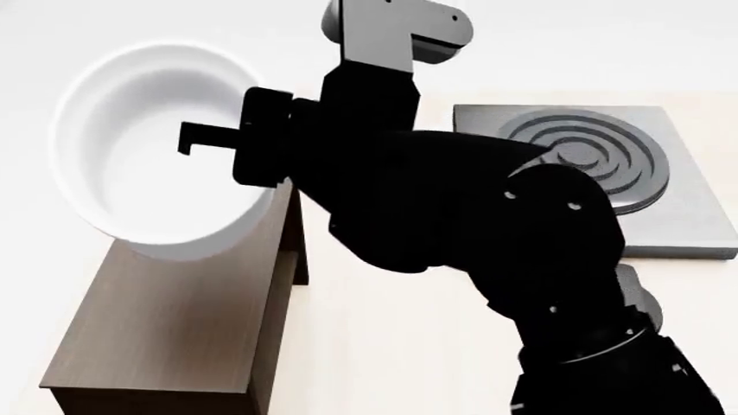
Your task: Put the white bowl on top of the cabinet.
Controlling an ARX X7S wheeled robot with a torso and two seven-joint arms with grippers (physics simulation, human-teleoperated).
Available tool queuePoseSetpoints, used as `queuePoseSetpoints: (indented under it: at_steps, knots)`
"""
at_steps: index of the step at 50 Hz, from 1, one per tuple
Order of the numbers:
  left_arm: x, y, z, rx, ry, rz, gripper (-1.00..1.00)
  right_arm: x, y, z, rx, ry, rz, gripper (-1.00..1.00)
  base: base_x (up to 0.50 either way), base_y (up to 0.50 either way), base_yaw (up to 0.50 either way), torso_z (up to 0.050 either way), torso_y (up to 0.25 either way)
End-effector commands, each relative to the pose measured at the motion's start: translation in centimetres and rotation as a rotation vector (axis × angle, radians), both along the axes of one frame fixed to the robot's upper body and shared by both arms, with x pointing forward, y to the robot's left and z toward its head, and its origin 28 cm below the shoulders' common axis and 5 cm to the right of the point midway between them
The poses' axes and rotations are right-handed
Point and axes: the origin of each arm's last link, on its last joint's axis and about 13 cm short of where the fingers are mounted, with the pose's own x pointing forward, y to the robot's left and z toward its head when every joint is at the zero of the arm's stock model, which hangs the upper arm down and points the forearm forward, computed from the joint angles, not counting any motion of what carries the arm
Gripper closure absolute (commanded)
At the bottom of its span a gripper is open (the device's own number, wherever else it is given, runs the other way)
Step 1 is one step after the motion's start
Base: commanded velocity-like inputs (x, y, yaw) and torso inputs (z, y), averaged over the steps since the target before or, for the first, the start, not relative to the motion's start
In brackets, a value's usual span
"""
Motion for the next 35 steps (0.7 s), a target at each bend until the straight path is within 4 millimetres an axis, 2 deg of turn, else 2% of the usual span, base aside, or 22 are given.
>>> queuePoseSetpoints:
  at_steps: [1,13,35]
  knots:
    - [0.0,0.3,0.2,-0.03,-0.03,0.034,-1.0,0.3,0.0,0.2,0.04,-0.009,0.002,1.0,0.0,0.0,0.0,0.0,0.0]
    - [0.0,0.3,0.2,-0.031,-0.029,0.033,-1.0,-0.2,0.1,0.0,0.035,0.002,0.018,1.0,0.0,0.0,0.0,0.0,0.001]
    - [0.0,0.3,0.2,-0.031,-0.028,0.033,-1.0,0.5,0.1,-1.5,0.06,0.041,0.012,1.0,0.0,0.0,0.0,0.0,0.001]
